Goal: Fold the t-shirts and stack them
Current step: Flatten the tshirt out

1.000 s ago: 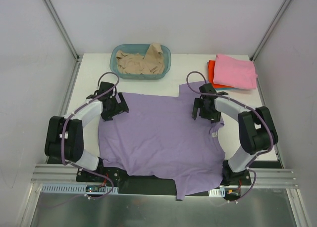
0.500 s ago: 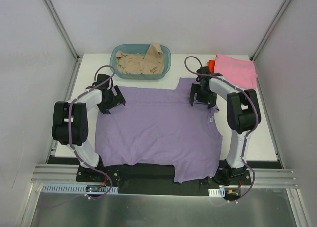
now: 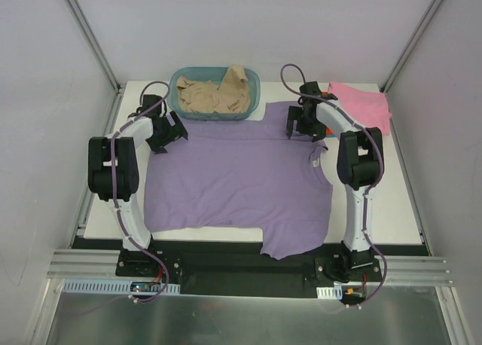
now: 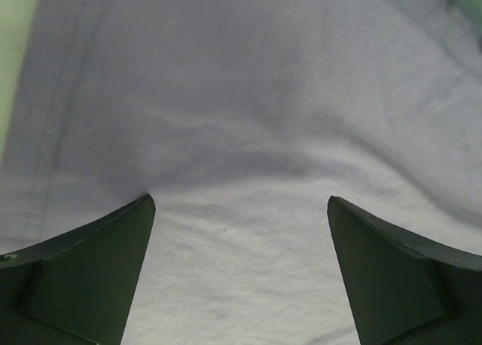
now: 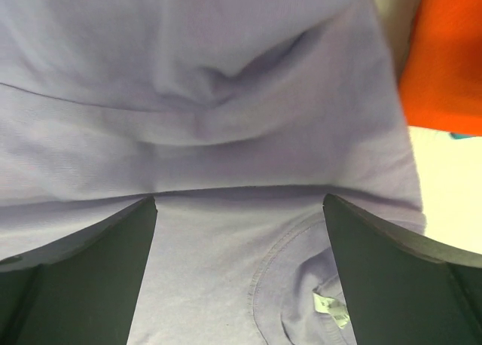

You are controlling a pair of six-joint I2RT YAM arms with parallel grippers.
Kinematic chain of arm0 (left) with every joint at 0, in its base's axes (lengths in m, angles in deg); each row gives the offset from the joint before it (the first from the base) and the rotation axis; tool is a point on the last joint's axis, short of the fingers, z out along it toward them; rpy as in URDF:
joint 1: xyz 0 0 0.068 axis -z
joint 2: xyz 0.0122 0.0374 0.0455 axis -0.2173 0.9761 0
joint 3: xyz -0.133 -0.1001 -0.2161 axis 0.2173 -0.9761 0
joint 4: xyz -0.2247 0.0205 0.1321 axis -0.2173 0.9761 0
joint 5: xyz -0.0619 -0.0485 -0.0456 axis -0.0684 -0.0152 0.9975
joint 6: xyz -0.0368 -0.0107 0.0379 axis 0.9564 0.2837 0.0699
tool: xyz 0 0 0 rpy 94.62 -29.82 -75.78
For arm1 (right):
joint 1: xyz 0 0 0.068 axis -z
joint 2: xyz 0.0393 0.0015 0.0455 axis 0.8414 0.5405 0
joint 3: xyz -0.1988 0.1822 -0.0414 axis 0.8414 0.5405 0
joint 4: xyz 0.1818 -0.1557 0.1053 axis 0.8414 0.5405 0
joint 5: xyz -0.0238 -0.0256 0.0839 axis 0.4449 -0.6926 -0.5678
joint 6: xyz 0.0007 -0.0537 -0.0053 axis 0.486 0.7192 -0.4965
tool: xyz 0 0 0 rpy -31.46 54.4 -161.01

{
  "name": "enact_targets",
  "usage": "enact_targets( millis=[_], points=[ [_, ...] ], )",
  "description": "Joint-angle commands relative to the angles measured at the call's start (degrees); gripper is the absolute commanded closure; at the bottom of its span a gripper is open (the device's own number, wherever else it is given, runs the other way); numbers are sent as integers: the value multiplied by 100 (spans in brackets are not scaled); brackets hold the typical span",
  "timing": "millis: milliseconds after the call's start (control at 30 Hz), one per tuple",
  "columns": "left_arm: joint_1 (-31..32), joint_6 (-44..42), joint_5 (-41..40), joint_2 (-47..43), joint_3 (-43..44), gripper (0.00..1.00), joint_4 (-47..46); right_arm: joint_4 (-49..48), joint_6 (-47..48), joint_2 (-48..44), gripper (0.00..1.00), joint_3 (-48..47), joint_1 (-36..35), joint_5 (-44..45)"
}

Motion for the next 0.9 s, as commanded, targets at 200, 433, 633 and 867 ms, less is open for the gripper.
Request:
enact_targets(
  millis=[200,433,633,867],
  points=[
    [-102,-23,132,-1773,-987,1,128,-325,21,-2118,3,1523,-149,-214],
    [-93,434,264,-3786,-3068,1,119,-694,-673,-3562,3,3844,-711,-170],
    [-102,426,106,-3806,-3696,1,22,-1046,-1018,-3652,3,4866,-852,-364],
    [-111,470,-369,-2708,-3310,1,-101,-862,-930,-2870,3,4374,-817,85]
  ],
)
